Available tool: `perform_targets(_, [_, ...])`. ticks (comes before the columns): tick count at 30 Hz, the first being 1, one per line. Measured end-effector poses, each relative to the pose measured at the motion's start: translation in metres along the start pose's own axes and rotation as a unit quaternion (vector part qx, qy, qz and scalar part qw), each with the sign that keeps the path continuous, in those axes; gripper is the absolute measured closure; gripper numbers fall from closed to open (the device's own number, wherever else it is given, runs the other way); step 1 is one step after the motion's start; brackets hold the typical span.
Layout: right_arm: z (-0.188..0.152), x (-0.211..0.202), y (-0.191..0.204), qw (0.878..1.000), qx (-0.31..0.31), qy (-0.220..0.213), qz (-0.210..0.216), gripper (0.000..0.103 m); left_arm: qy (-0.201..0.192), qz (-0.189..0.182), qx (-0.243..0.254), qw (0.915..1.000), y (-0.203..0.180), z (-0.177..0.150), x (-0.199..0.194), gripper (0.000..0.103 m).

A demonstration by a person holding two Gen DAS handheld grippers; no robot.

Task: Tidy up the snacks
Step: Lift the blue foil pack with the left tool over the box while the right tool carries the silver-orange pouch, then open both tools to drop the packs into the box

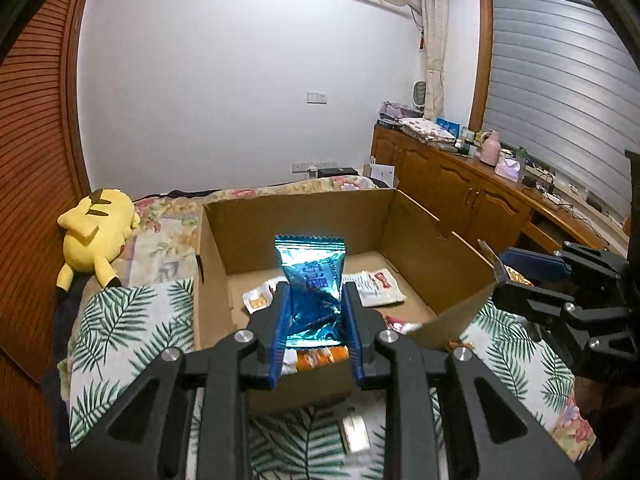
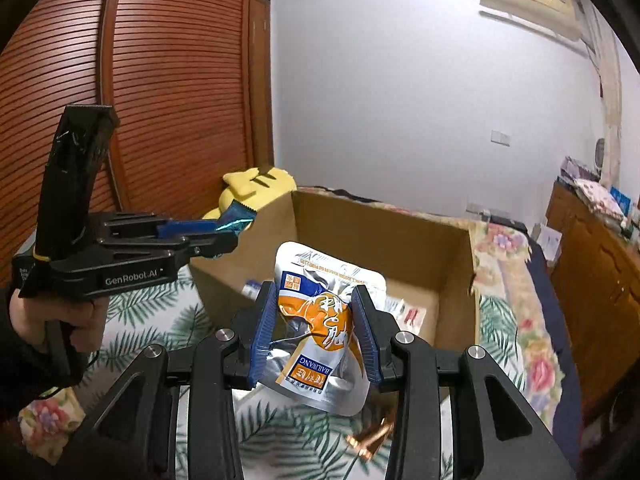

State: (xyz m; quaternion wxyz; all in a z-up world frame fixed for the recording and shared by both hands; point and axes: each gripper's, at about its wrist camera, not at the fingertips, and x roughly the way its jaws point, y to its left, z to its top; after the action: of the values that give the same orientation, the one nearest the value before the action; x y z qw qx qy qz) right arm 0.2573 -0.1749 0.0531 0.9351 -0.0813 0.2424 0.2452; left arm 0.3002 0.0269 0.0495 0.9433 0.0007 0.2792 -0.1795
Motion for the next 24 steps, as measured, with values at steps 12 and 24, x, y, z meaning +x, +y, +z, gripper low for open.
perform_targets(12, [0.024,0.055,-0.009,1.0,-0.021,0.003,-0.008,0.065,0.008,0.012,0.008,0.9999,0.011,0.015,0.046,0.079])
perform_targets(24, [0.009,0.096,-0.027,0.999,0.004,0.047,-0.004,0.064,0.04,0.014,0.015,0.999,0.008,0.009,0.077,0.074])
